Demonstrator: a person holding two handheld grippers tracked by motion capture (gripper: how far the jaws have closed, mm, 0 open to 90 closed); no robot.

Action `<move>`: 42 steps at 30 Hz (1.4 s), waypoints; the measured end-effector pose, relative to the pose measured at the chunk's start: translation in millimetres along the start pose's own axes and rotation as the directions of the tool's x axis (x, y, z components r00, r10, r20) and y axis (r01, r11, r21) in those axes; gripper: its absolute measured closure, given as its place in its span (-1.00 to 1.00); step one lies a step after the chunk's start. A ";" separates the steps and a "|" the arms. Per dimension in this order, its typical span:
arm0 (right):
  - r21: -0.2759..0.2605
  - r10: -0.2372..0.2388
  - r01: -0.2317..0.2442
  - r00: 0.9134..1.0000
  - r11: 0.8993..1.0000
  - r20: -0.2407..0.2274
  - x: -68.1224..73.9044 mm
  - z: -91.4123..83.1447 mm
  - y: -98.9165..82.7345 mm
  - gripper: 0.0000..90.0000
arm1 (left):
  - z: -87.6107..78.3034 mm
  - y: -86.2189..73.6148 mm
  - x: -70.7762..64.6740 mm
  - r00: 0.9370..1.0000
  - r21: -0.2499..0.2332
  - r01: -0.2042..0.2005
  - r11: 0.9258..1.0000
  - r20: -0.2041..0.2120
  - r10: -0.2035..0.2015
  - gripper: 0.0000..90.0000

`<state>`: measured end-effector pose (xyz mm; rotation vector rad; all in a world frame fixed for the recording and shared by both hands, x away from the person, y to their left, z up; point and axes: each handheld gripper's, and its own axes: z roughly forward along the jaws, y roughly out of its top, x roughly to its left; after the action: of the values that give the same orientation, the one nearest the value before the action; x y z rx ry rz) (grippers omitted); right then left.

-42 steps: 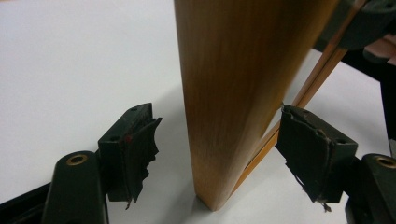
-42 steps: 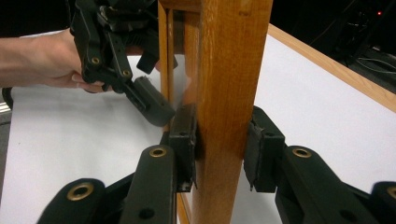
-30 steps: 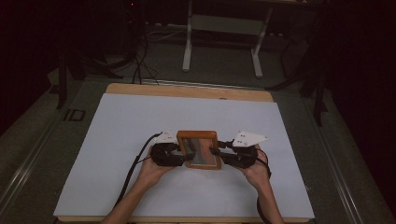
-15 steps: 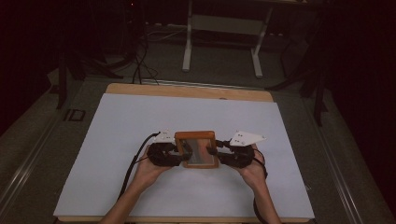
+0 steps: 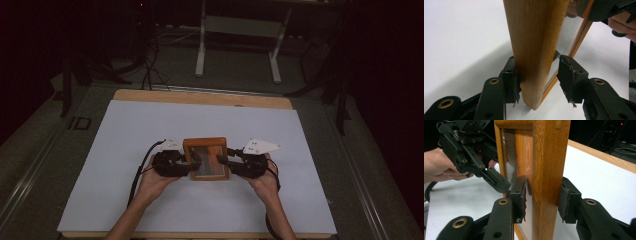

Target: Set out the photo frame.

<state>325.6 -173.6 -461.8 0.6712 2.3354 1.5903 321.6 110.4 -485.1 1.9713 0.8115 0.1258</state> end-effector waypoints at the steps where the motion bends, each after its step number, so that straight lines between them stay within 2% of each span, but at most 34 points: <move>1: -0.004 0.005 -0.005 1.000 1.000 -0.002 -0.1 0.7 0.1 0.37 | -1.0 0.2 0.4 1.000 0.000 0.005 1.000 0.001 -0.005 0.20; 5: -0.019 0.033 -0.033 0.999 0.999 -0.004 -0.2 3.0 -0.3 0.36 | -3.4 0.7 1.1 0.999 0.002 0.034 0.999 0.004 -0.034 0.20; 16: -0.029 0.085 -0.085 0.996 0.996 -0.014 -3.0 7.0 -0.7 0.35 | -7.1 1.4 3.2 0.998 -0.008 0.065 0.998 0.004 -0.065 0.21; 22: -0.035 0.120 -0.121 0.993 0.992 -0.017 -5.7 10.6 -3.8 0.35 | -7.8 0.8 8.5 0.997 -0.025 0.073 0.997 0.008 -0.072 0.22; 30: -0.045 0.181 -0.183 0.983 0.982 -0.031 -11.4 15.3 -9.5 0.34 | -7.4 0.9 12.7 0.996 -0.033 0.087 0.996 0.006 -0.087 0.24; 42: -0.014 0.211 -0.212 0.977 0.977 -0.023 -16.4 19.4 -15.7 0.33 | -1.6 -0.9 16.3 0.995 -0.021 0.096 0.995 -0.002 -0.096 0.24</move>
<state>344.5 -170.7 -484.6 0.9310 2.3286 1.7089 333.1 121.5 -488.8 1.9092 0.9016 0.0807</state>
